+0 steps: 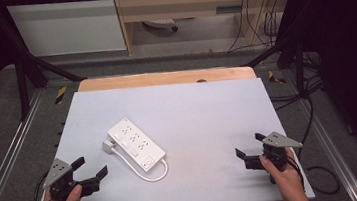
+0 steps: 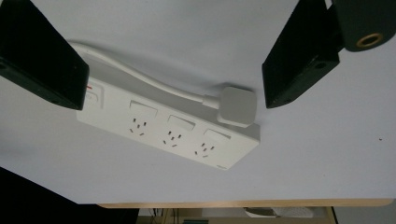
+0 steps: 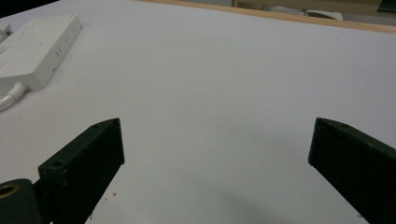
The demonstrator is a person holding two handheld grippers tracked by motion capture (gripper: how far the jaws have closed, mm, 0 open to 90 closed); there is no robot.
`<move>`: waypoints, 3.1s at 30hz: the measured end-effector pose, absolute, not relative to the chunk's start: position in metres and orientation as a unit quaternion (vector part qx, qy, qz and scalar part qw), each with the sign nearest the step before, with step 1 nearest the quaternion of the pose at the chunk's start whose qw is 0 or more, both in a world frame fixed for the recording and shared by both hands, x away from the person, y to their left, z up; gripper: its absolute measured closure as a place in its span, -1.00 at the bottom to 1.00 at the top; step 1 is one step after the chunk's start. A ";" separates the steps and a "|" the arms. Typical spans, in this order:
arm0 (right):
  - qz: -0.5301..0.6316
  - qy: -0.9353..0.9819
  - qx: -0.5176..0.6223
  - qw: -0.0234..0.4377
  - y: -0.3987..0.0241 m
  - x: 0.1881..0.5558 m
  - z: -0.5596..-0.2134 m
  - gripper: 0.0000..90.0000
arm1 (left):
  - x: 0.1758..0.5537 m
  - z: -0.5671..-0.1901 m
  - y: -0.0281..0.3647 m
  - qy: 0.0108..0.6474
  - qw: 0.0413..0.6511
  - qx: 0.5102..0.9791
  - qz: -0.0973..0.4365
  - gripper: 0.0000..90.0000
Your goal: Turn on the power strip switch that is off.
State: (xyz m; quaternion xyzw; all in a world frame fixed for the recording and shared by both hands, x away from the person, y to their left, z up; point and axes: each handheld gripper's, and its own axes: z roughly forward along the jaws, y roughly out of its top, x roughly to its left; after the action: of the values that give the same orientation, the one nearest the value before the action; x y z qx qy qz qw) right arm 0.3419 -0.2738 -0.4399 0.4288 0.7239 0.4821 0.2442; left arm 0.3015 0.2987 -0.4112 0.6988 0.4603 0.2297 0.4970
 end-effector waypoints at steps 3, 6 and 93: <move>0.486 0.720 0.430 0.246 -0.275 0.342 -0.439 -0.91 | 0.302 -0.411 0.299 0.460 0.498 0.699 0.229 -0.83; 0.483 0.722 0.429 0.246 -0.275 0.341 -0.439 -0.92 | 0.302 -0.411 0.299 0.460 0.498 0.698 0.229 -0.83; 0.469 0.734 0.425 0.246 -0.261 0.339 -0.438 -0.95 | 0.315 -0.366 0.259 0.414 0.530 0.699 0.242 -0.87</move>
State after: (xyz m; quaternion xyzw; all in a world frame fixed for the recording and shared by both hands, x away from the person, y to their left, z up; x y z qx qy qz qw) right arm 0.3394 -0.2615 -0.4381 0.4246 0.7343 0.4690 0.2463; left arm 0.3148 0.2590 -0.3658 0.6988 0.4143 0.2424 0.5304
